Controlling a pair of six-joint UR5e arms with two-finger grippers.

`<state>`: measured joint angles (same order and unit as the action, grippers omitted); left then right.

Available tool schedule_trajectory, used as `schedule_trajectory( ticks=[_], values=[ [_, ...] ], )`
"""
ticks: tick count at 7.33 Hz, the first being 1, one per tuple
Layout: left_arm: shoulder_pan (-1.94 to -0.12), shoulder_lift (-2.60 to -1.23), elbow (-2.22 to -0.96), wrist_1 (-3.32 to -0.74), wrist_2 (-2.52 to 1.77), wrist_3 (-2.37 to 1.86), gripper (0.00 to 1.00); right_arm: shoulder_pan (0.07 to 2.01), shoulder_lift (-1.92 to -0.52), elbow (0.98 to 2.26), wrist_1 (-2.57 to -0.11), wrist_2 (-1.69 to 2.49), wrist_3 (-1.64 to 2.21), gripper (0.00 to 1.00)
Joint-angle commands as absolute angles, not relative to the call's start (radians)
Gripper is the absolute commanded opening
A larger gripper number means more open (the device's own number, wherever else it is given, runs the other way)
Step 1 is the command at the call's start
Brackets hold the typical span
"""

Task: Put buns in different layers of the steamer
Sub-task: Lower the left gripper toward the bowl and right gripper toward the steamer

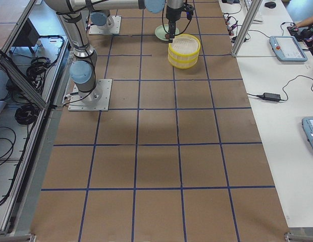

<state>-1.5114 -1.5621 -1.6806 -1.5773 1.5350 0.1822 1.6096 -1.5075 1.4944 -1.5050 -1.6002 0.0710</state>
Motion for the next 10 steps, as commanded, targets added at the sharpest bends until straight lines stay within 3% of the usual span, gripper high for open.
schedule_trajectory(
  ticks=[1,3,5,10],
  values=[
    [-1.506,-1.620,-1.724,-1.496,1.532,0.176,1.00,1.634,-1.497,1.520,-1.540,-1.598,0.127,1.00],
    [-1.508,-1.737,-1.726,-1.410,1.517,0.172,1.00,1.644,-1.403,1.520,-1.736,-1.595,0.117,1.00],
    [-1.508,-1.799,-1.732,-1.388,1.520,0.169,1.00,1.664,-1.282,1.519,-1.846,-1.597,0.109,0.86],
    [-1.511,-1.975,-1.806,-1.087,1.519,0.086,1.00,1.706,-1.152,1.528,-1.979,-1.597,0.177,0.87]
  ],
)
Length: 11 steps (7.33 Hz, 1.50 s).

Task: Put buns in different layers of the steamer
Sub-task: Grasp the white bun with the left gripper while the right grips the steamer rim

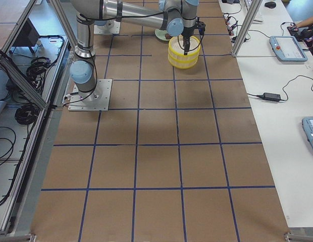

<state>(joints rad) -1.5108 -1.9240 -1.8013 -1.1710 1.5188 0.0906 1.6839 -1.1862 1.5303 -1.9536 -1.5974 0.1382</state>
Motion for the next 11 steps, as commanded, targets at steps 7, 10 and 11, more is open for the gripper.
schedule_trajectory(
  ticks=[7,10,11],
  values=[
    [-1.512,-1.990,-1.812,-1.043,1.489,-0.017,0.03,1.730,-1.086,1.528,-2.048,-1.629,0.187,0.34],
    [-1.595,-1.863,-1.732,-1.137,1.505,-0.101,0.01,1.730,-1.100,1.531,-2.031,-1.628,0.208,0.07],
    [-1.647,-1.823,-1.671,-1.228,1.496,-0.208,0.01,1.730,-1.107,1.532,-2.022,-1.625,0.218,0.07]
  ],
)
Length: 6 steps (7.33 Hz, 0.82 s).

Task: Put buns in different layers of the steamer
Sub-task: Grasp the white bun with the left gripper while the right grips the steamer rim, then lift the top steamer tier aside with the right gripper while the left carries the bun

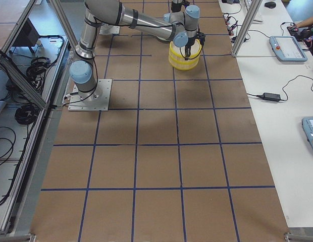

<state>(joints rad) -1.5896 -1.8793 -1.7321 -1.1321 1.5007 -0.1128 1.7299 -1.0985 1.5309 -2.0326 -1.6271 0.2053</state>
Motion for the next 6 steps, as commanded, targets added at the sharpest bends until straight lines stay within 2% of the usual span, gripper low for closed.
schedule_trajectory(
  ticks=[1,3,6],
  values=[
    [-1.705,-1.819,-1.601,-1.285,1.490,-0.286,0.01,1.730,-1.123,1.531,-2.008,-1.624,0.221,0.07],
    [-1.758,-1.830,-1.563,-1.273,1.424,-0.388,0.01,1.669,-1.205,1.503,-1.895,-1.623,0.189,0.08],
    [-1.758,-1.844,-1.572,-1.270,1.414,-0.391,0.01,1.523,-1.213,1.509,-1.867,-1.629,0.020,0.08]
  ],
)
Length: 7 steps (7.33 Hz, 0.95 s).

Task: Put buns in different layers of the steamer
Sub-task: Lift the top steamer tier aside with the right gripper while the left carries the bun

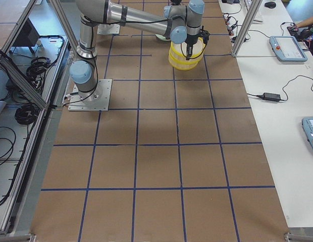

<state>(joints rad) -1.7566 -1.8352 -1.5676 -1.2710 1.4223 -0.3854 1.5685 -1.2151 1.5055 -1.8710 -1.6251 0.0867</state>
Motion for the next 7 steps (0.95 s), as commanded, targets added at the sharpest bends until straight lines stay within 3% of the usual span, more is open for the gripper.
schedule_trajectory(
  ticks=[1,4,6,7],
  values=[
    [-1.758,-1.902,-1.575,-1.179,1.357,-0.420,0.01,1.493,-1.210,1.511,-1.870,-1.635,-0.013,0.08],
    [-1.851,-2.057,-1.571,-0.910,1.341,-0.555,0.03,1.440,-1.181,1.525,-1.881,-1.631,-0.046,0.08],
    [-1.853,-2.059,-1.580,-0.897,1.344,-0.545,0.99,1.440,-1.180,1.548,-1.900,-1.628,-0.045,0.08],
    [-1.853,-2.051,-1.586,-0.900,1.351,-0.538,1.00,1.440,-1.181,1.543,-1.899,-1.632,-0.043,0.08]
  ],
)
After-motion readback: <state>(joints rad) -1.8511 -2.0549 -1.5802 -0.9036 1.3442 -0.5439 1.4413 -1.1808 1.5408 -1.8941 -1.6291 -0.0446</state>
